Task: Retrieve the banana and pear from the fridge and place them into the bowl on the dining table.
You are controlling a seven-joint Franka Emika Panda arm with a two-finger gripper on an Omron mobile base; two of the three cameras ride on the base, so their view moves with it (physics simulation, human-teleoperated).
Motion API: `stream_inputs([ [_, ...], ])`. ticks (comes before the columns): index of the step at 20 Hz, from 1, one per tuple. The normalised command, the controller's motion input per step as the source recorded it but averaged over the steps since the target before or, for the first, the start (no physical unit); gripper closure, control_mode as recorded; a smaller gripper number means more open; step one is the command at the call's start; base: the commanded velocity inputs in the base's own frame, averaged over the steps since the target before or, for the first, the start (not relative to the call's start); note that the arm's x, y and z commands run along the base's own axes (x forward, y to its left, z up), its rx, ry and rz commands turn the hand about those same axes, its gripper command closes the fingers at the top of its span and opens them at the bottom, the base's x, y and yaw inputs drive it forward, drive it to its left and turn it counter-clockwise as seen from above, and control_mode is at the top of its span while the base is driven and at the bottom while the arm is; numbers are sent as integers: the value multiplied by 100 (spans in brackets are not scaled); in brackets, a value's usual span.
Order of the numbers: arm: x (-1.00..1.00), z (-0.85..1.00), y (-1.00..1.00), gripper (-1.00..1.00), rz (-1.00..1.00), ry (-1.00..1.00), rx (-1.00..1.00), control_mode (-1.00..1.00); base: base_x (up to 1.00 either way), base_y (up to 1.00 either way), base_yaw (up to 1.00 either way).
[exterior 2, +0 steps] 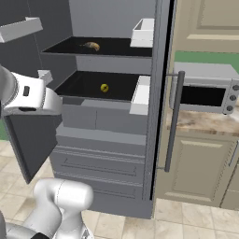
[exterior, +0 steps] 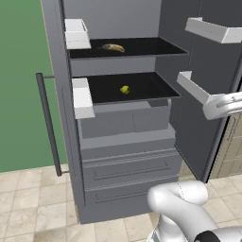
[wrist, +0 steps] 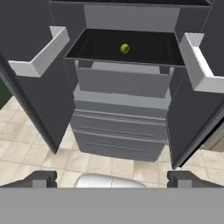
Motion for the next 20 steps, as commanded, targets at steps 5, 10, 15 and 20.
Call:
stream_inputs([
  [5, 0, -4, 0, -100, 0, 0, 0, -100, 0, 0, 0],
  [10, 2, -1, 0, -100, 0, 0, 0, 100, 29, 0, 0],
  [15, 0, 0, 0, -100, 0, 0, 0, 100, 60, 1, 0],
  [20, 0, 0, 0, -100, 0, 0, 0, 100, 86, 15, 0],
])
